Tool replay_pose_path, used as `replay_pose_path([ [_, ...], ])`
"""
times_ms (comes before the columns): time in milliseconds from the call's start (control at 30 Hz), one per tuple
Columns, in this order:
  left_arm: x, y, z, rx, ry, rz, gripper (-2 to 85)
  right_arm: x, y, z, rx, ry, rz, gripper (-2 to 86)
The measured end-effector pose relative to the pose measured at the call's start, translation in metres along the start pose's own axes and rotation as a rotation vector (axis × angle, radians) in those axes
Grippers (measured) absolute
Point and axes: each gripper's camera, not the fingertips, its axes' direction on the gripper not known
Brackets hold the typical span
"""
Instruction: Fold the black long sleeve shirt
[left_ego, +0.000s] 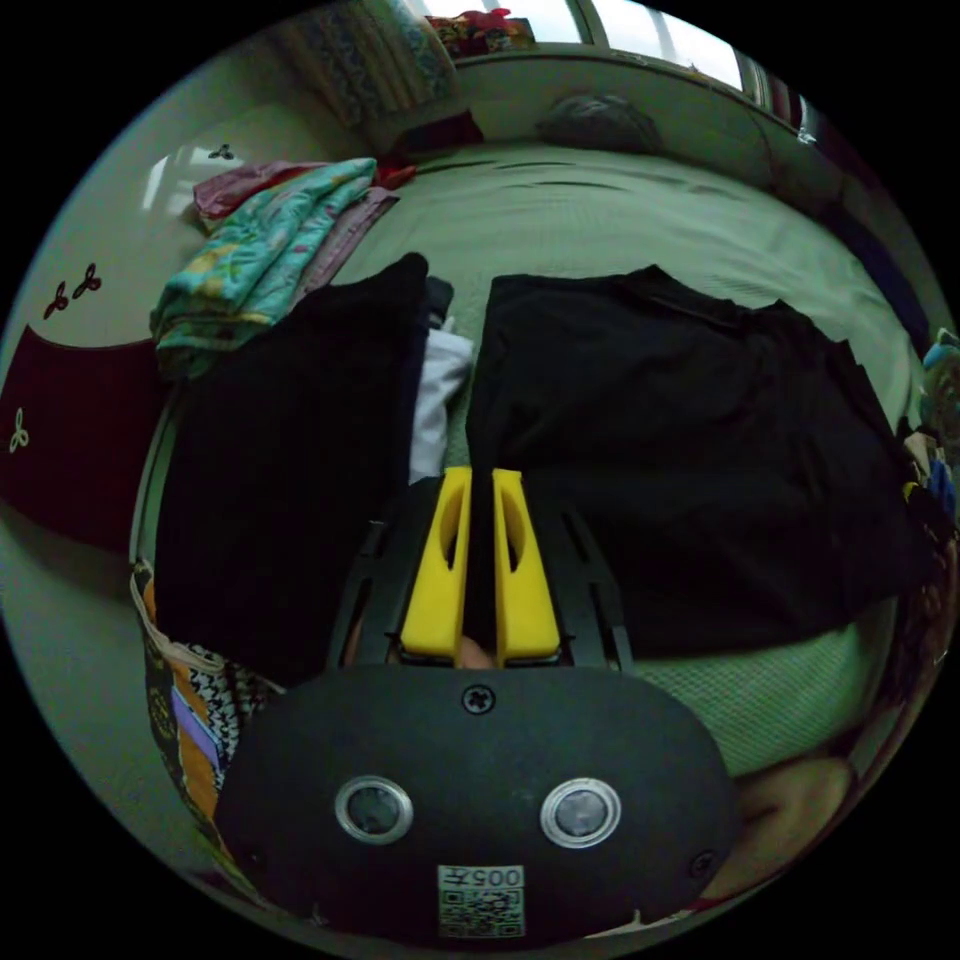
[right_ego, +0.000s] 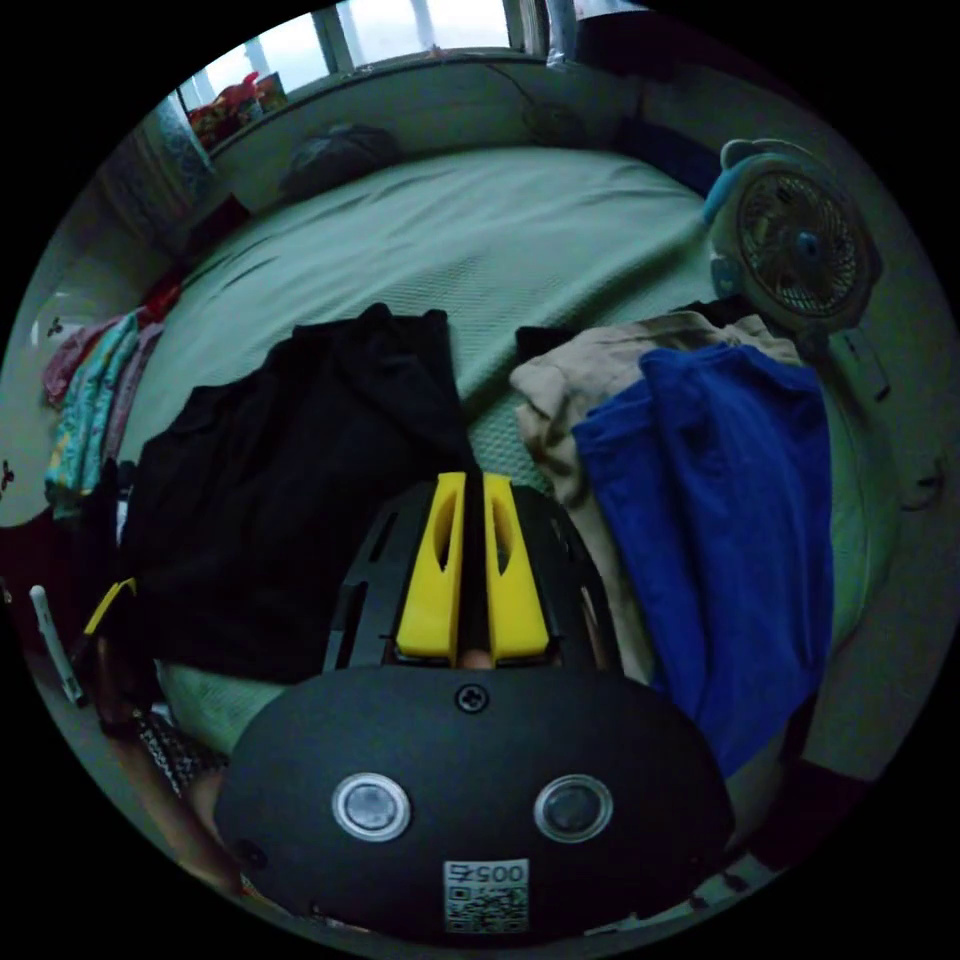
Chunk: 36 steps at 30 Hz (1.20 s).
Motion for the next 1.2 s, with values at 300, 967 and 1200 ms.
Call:
replay_pose_path([
  [300,0.011,0.02,-0.039,0.076,0.117,-0.003,-0.1,0.005,0.043,-0.033,0.017,-0.257,-0.107,4.0],
  [967,0.063,0.038,-0.075,0.027,0.278,0.223,-0.7,-0.081,0.039,-0.031,0.086,-0.056,-0.309,7.8],
  [1200,0.067,0.052,-0.09,0.033,0.166,0.283,-0.7,-0.105,0.014,0.003,0.043,0.114,-0.222,7.8],
])
